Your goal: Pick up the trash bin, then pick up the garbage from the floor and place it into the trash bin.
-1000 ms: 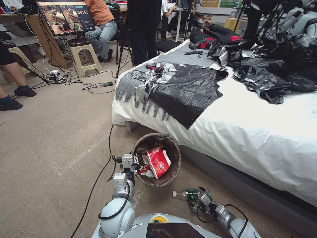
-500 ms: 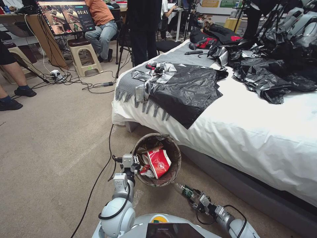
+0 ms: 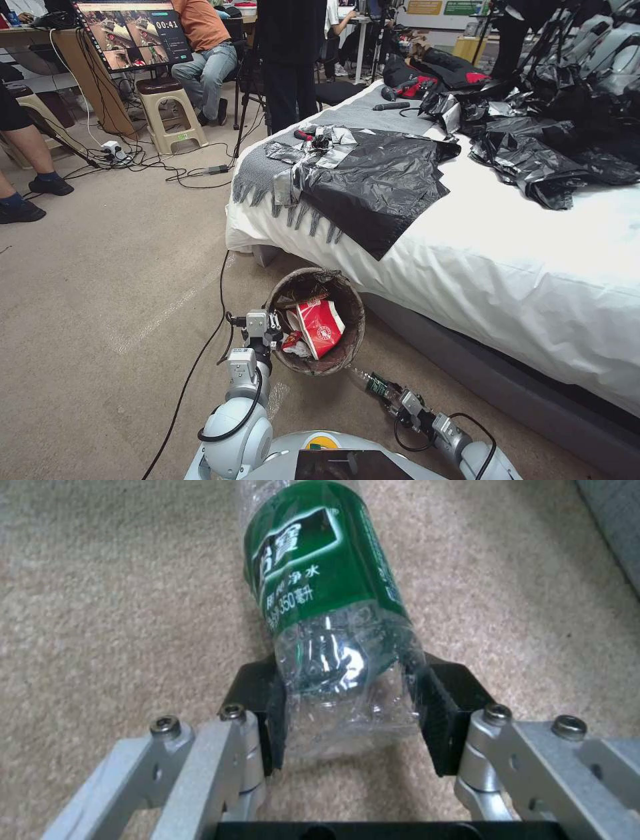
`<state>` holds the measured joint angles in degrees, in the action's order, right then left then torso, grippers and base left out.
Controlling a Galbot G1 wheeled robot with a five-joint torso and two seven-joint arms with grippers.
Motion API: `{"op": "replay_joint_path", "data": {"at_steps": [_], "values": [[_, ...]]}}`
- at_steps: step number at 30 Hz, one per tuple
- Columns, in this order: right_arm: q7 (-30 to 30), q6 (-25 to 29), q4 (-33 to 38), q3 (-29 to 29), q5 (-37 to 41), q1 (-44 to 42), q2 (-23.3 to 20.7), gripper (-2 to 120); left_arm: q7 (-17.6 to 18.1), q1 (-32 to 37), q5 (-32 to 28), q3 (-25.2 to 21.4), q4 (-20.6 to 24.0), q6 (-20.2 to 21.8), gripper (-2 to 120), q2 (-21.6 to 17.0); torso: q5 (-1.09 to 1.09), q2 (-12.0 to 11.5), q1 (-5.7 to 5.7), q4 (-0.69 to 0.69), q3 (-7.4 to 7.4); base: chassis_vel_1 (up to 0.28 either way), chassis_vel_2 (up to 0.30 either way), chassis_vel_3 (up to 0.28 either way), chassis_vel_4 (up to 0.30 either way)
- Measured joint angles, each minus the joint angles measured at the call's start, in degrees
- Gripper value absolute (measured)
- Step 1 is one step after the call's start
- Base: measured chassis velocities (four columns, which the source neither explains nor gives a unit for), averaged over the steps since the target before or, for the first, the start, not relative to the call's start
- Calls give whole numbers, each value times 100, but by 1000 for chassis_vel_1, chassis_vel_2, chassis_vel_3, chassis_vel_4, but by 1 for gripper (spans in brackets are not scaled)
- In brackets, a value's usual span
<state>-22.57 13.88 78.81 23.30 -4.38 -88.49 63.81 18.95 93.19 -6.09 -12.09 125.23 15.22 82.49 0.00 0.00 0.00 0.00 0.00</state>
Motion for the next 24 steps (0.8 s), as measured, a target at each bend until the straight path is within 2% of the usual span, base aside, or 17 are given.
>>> {"op": "replay_joint_path", "data": {"at_steps": [5,17,24], "values": [[135,112,7,21,7,-3,70,39,-1,-4,-5,-5,0,0,3,0,0,0,0,0,0,0,0,0,0],[841,725,917,327,300,-605,622,39,1,-10,-45,-89,33,0,3,6,0,0,0,0,0,0,0,0,0],[911,952,1231,512,441,-991,658,39,1,-30,-94,-122,62,1,3,2,0,0,0,0,0,0,0,0,0]]}}
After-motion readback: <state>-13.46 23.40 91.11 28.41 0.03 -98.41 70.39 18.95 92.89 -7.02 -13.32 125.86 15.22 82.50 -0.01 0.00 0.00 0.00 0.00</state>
